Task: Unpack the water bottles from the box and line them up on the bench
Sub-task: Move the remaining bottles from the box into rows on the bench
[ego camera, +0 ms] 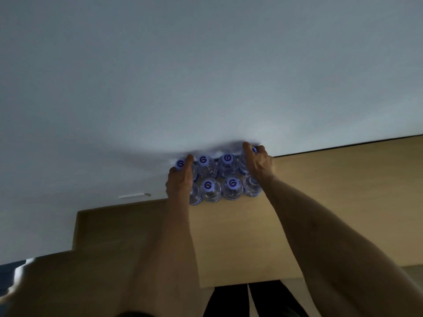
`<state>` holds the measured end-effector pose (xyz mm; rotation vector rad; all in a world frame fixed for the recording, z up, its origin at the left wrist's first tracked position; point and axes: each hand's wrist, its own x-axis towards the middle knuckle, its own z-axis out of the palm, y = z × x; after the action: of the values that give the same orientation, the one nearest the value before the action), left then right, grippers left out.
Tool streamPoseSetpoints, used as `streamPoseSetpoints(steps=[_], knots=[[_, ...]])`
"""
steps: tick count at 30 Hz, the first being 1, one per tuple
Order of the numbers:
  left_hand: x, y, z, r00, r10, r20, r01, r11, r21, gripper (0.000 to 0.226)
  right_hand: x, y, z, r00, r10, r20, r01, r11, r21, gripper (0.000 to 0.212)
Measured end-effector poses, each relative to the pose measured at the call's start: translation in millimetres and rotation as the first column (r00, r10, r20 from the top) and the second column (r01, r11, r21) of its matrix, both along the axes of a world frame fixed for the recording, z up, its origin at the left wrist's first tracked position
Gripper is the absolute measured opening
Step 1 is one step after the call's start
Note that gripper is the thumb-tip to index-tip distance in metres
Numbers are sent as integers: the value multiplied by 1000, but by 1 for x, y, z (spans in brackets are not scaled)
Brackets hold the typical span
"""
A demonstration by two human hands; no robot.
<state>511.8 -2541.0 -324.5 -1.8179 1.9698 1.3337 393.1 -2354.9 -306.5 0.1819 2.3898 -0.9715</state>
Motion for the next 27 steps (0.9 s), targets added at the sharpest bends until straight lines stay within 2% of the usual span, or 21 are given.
streamPoseSetpoints(steps=[9,11,13,15,17,18,20,22,23,25,27], knots=[[-7,-2,3,998,-57,25,58,996,-73,94,-3,-1,-1,1000,12,-5,-12,1000,-13,63],[-7,-2,8,993,-89,75,95,992,-88,90,-3,0,1,1000,27,9,-27,1000,-8,65],[-3,2,18,982,-100,163,129,975,-179,86,-2,1,5,999,35,38,-35,999,13,68],[-1,12,30,960,-163,228,245,885,-397,79,2,1,12,998,61,-31,-57,992,113,68],[-2,23,41,921,-306,242,390,714,-582,69,6,-1,21,960,122,-252,-55,965,256,58],[-3,28,46,900,-371,228,427,648,-631,62,9,-2,25,913,187,-362,-69,947,314,50],[-3,38,51,877,-463,129,421,612,-669,45,18,-8,33,796,343,-499,-170,917,361,35],[-2,48,51,854,-520,16,376,596,-710,30,27,-21,39,687,443,-576,-322,896,305,21],[-3,53,50,837,-547,16,380,560,-736,28,33,-28,40,638,492,-592,-410,868,280,17],[-7,59,44,764,-633,121,504,469,-726,35,41,-38,34,545,609,-576,-563,775,288,15],[-9,62,32,656,-714,244,659,384,-647,41,46,-39,23,555,672,-490,-620,727,295,20]])
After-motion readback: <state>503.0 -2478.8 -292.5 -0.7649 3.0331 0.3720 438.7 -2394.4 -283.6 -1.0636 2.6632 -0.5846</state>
